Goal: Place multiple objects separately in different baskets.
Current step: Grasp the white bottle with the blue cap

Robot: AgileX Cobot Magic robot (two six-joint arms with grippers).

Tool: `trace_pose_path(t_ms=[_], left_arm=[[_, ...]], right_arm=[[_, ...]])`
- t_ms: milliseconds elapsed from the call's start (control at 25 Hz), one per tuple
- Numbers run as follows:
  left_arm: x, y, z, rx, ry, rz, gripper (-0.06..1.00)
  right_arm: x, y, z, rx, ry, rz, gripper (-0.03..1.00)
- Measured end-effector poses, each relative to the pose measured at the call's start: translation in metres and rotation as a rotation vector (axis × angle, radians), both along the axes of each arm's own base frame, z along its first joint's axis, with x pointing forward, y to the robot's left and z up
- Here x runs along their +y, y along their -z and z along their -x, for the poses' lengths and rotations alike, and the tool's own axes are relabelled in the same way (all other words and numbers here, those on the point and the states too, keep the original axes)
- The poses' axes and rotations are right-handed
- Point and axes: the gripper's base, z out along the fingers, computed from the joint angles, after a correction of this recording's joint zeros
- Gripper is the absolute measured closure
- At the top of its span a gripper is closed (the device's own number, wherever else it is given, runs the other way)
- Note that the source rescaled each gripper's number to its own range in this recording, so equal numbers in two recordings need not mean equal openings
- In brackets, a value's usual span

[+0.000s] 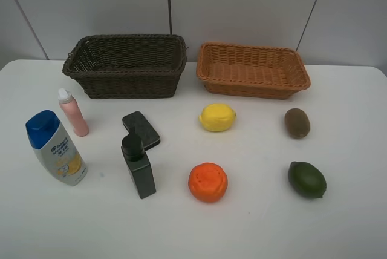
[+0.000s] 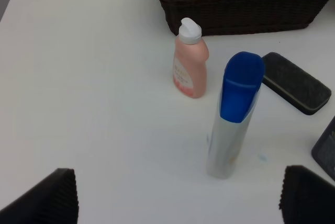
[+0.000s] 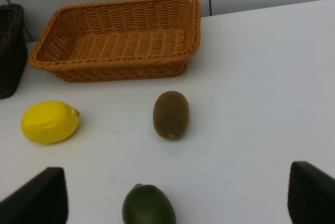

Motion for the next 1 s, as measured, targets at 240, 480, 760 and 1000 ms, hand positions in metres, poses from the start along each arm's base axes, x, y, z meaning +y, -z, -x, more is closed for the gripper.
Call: trace_pose_path(t_ms=[240,480,760,1000], left_arm=[[0.000,0.000,0.000,0.000,0.000,0.000,-0.06],[0.000,0.000,0.000,0.000,0.000,-0.001,-0.06],[0.001,-0.001,-0.016,0.106,-0.018,0.034,-0.06],[0.004,0.001,-0.069,0.425,-0.022,0.072,-0.06]], right_arm=[[0.000,0.000,0.000,0.000,0.000,0.000,-0.03],[0.000,0.000,0.000,0.000,0.000,0.000,-0.03],[0.000,0.000,0.000,0.000,0.000,0.000,-0.03],[0.000,0.000,0.000,0.000,0.000,0.000,-0.03]])
